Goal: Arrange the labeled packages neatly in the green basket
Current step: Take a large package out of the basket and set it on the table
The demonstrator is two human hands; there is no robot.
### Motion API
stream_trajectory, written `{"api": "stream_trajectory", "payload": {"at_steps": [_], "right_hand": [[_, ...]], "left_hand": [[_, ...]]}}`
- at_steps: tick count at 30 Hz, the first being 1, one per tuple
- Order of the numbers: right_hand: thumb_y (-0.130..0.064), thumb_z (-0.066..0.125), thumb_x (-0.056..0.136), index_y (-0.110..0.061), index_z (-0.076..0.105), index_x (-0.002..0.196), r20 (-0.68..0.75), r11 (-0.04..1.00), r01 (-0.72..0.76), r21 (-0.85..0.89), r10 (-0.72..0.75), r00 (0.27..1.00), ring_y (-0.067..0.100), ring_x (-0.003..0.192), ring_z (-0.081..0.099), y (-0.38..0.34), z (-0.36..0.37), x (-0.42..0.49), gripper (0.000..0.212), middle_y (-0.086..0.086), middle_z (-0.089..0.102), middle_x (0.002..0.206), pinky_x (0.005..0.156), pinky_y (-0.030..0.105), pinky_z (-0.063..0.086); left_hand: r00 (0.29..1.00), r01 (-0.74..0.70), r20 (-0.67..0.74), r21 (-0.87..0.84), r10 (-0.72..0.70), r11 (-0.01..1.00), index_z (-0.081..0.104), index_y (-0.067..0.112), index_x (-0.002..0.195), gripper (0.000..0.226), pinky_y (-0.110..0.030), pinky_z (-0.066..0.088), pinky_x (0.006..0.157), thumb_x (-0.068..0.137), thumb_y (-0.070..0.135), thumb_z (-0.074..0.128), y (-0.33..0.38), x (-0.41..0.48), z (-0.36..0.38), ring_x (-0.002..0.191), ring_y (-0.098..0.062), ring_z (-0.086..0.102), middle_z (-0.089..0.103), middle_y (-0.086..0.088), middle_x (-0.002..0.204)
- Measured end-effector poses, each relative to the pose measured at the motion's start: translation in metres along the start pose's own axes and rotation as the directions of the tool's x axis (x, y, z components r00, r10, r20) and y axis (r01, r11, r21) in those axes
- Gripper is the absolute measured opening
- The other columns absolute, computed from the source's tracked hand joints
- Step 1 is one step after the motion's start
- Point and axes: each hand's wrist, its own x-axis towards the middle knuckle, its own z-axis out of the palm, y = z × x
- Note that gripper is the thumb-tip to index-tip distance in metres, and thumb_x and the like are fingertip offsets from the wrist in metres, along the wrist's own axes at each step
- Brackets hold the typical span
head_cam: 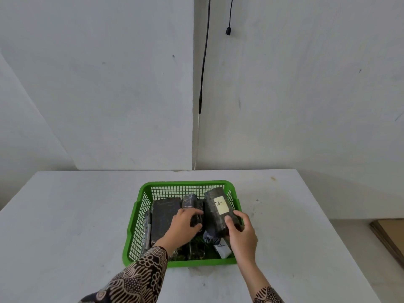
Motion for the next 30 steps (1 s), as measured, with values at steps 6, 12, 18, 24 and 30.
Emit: {"api": "stream_trajectory", "payload": {"at_steps": [6,12,18,24,30], "right_hand": [[-0.041,0.066,0.083,-0.023,0.062,0.118,-0.058,0.994,0.037,-0.098,-0.042,0.997,0.024,0.104,0.059,0.004,-0.005,0.007,0.040,0.008,0.066,0.111,0.080,0.028,0.049],[-0.044,0.065,0.083,-0.025,0.061,0.119,-0.078,0.994,0.031,-0.105,-0.039,0.996,0.023,0.096,0.063,0.004,-0.005,0.007,0.041,0.009,0.068,0.106,0.081,0.038,0.057],[-0.045,0.062,0.084,-0.023,0.061,0.121,-0.111,1.000,0.023,-0.010,-0.024,0.993,0.027,0.083,0.068,0.004,-0.007,0.008,0.042,0.011,0.069,0.097,0.076,0.043,0.059],[-0.045,0.057,0.087,-0.028,0.056,0.122,-0.298,0.980,0.007,0.201,0.054,0.953,0.024,0.074,0.072,0.008,-0.022,0.010,0.039,0.006,0.067,0.099,0.060,0.037,0.058],[-0.034,0.056,0.091,-0.019,0.051,0.120,-0.380,0.958,-0.175,0.227,0.253,0.890,0.034,0.083,0.068,0.046,-0.038,0.021,0.033,0.020,0.067,0.106,0.069,0.042,0.056]], "left_hand": [[0.993,-0.114,0.094,0.511,0.076,0.852,0.033,0.042,0.138,0.061,-0.052,-0.015,0.113,0.083,0.049,0.058,0.000,0.006,0.034,0.144,-0.031,-0.017,-0.004,-0.004,0.160],[0.993,0.117,-0.039,0.450,-0.112,0.885,0.030,0.036,0.140,0.063,-0.059,0.004,0.114,0.085,0.053,0.054,-0.001,0.009,0.039,0.141,-0.041,-0.023,-0.024,-0.012,0.156],[0.991,0.124,-0.097,0.358,-0.096,0.925,0.041,0.035,0.128,0.042,-0.055,0.029,0.112,0.090,0.026,0.057,-0.010,0.006,0.029,0.139,-0.045,0.009,-0.004,-0.014,0.157],[0.987,0.109,-0.146,0.259,-0.073,0.960,0.048,0.034,0.120,0.037,-0.053,0.031,0.109,0.090,0.017,0.058,-0.014,0.007,0.027,0.134,-0.044,0.015,0.003,-0.011,0.155],[0.979,0.095,-0.187,0.081,-0.079,0.992,0.053,0.035,0.116,0.036,-0.052,0.035,0.106,0.091,0.010,0.057,-0.021,0.003,0.024,0.135,-0.040,0.015,0.007,-0.012,0.152]]}}
